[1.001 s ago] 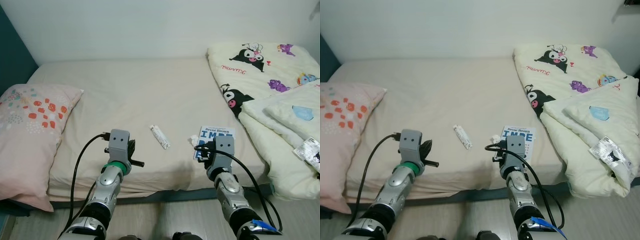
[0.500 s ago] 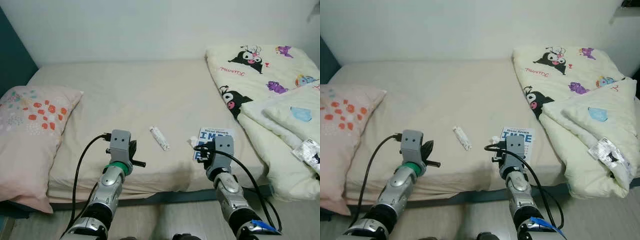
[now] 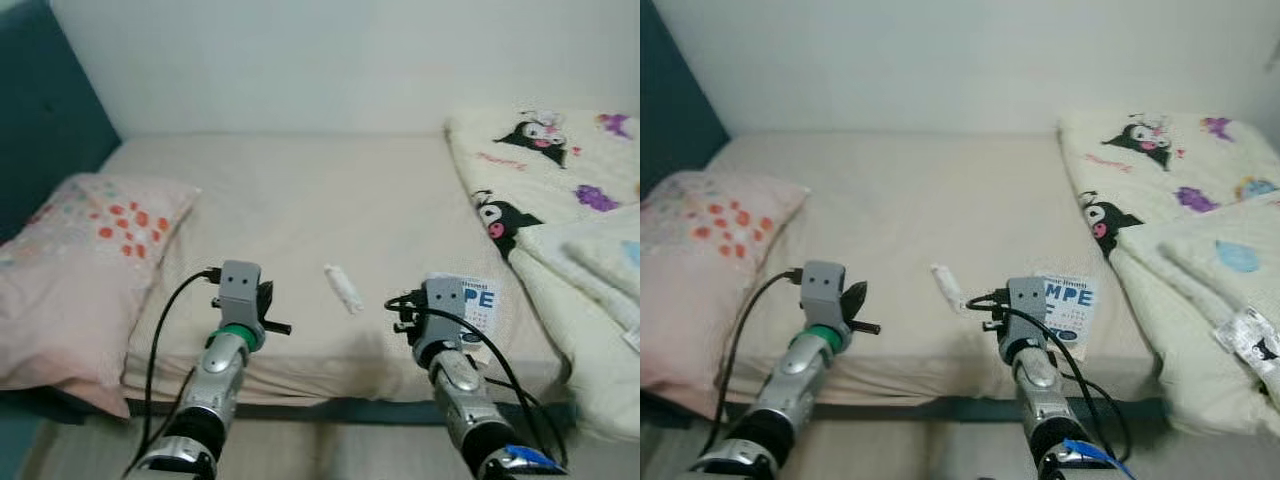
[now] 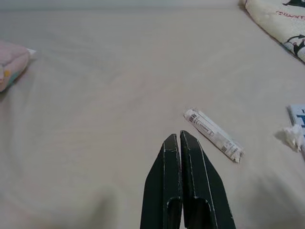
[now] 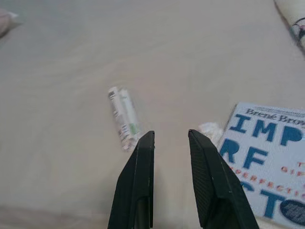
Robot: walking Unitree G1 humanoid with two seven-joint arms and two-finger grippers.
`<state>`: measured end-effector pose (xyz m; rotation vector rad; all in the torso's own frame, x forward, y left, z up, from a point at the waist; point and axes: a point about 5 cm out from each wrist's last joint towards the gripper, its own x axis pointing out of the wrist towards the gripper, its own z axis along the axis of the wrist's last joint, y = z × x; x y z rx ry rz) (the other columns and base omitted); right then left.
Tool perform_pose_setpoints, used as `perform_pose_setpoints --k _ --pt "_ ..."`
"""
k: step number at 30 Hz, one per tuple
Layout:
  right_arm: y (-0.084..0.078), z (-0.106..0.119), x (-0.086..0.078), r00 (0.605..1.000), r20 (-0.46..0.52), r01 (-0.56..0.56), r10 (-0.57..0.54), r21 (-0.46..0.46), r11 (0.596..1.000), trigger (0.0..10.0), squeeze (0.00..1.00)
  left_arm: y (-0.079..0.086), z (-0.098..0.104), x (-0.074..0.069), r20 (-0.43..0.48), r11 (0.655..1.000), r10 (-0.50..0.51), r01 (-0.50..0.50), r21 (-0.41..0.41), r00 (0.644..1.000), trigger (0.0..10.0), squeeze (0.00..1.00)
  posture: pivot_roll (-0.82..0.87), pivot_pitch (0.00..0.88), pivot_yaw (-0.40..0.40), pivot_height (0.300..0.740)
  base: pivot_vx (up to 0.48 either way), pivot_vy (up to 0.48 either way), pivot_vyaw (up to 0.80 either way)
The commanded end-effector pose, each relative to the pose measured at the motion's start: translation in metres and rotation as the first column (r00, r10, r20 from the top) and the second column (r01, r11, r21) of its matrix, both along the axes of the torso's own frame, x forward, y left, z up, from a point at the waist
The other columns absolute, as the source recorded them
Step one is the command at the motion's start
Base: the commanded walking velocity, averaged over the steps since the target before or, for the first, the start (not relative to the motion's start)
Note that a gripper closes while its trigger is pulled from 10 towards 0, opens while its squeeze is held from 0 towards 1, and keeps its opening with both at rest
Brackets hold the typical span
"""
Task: Clean up the room
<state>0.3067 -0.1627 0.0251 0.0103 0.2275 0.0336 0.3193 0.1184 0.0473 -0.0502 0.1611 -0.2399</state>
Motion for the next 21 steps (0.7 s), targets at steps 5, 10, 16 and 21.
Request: perform_pose_setpoints --k 5,10,16,21 --pt "-0.0021 -0.0039 -0.0031 1.000 -0.018 0.012 -0.012 0.010 1.000 10.0 0.00 -0.0006 -0.0022 -0.0017 -0.012 1.000 0.002 -0.002 -0.015 1.000 10.0 0.00 0.08 0.000 0.071 0.740 0.480 0.000 0.00" --pt "-0.0018 -0.0036 -0.0030 1.000 -0.017 0.009 -0.009 0.009 1.000 10.0 0.00 -0.0005 -0.0022 -0.0017 -0.012 1.000 0.002 -0.002 -0.018 1.000 10.0 0.00 0.08 0.000 0.071 0.740 0.480 0.000 0.00" --pt "-0.0012 -0.0028 -0.0023 1.000 -0.014 0.005 -0.005 0.012 1.000 10.0 0.00 0.0008 -0.0016 -0.0017 -0.001 1.000 0.014 -0.014 -0.017 1.000 10.0 0.00 0.08 0.000 0.071 0.740 0.080 0.000 0.00" --pt "-0.0003 -0.0037 -0.0029 1.000 -0.019 0.000 0.000 0.013 1.000 10.0 0.00 0.0012 -0.0020 -0.0024 0.000 1.000 0.009 -0.009 -0.017 1.000 10.0 0.00 0.08 0.000 0.070 0.740 0.000 0.000 0.00"
